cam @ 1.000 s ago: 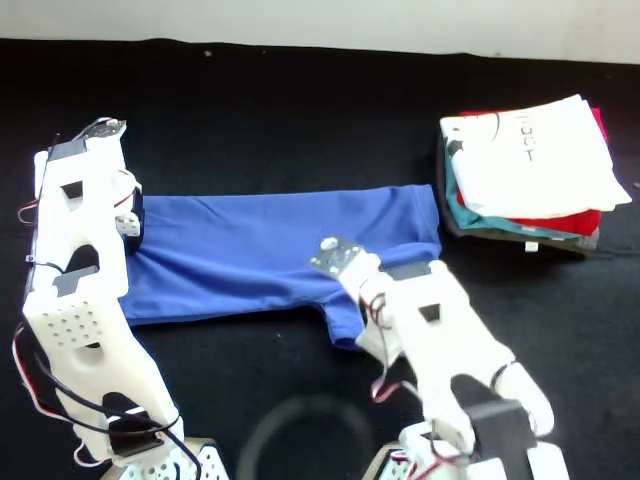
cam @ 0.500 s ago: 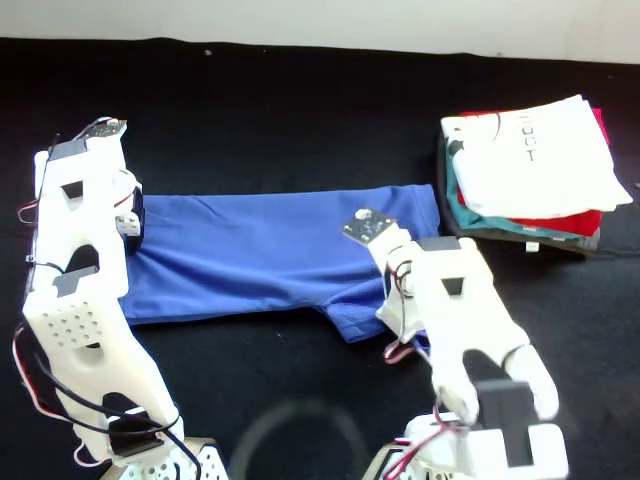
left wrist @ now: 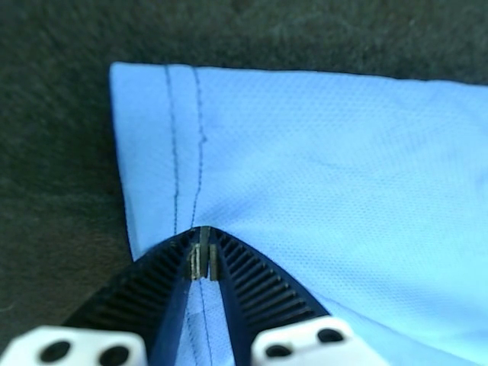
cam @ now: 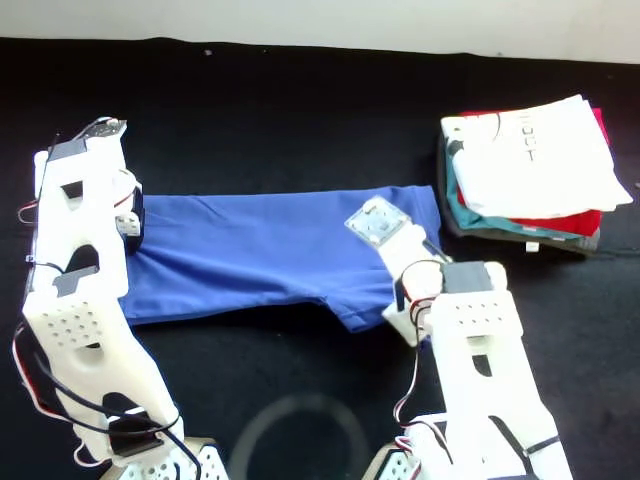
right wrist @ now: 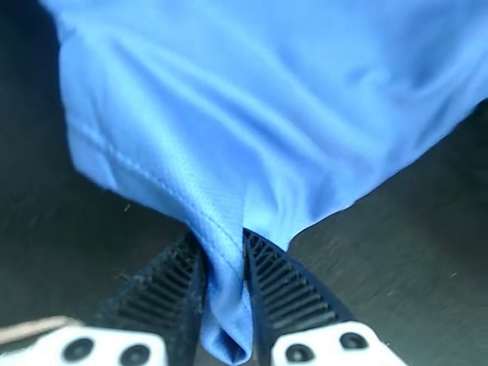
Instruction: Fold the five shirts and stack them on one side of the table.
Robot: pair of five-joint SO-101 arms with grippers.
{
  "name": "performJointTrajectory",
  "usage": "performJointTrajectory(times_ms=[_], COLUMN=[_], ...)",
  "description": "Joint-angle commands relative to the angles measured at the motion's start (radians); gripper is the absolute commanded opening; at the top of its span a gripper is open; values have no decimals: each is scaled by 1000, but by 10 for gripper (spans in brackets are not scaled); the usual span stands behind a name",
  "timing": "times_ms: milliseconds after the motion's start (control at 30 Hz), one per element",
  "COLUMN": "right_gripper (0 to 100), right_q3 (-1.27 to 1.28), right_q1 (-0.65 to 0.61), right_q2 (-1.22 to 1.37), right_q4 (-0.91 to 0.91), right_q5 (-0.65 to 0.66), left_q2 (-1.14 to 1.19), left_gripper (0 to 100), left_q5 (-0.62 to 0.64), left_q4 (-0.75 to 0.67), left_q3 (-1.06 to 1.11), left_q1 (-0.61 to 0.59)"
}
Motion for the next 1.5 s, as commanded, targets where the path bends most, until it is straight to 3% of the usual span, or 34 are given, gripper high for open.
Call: performJointTrajectory(times_ms=[0, 200, 400, 567, 867, 1100, 1167, 1267, 1467], right_gripper=[6, 6, 19, 165, 159, 159, 134, 2, 5], right_q3=[-70, -318, -633, -881, -1090, -1201, -1227, -1234, -1213], right_q1=[-7, -8, -8, -5, 15, 5, -19, -81, -248], right_q2=[8, 309, 671, 875, 903, 901, 901, 903, 915], right_q4=[-87, -125, -97, 25, 65, 249, 331, 378, 277], right_q5=[6, -80, -86, -87, -324, -342, -339, -345, -348], left_q2=[12, 12, 12, 12, 12, 12, 12, 12, 12], left_gripper=[9, 9, 9, 9, 9, 9, 9, 9, 9], left_q5=[3, 3, 3, 5, 5, 5, 5, 5, 5], left_q4=[-9, -9, -9, -9, -9, -9, -9, -9, -9], left_q3=[-27, -25, -25, -25, -25, -25, -25, -25, -25], left_q1=[-21, -21, -21, -21, -21, -21, -21, -21, -21])
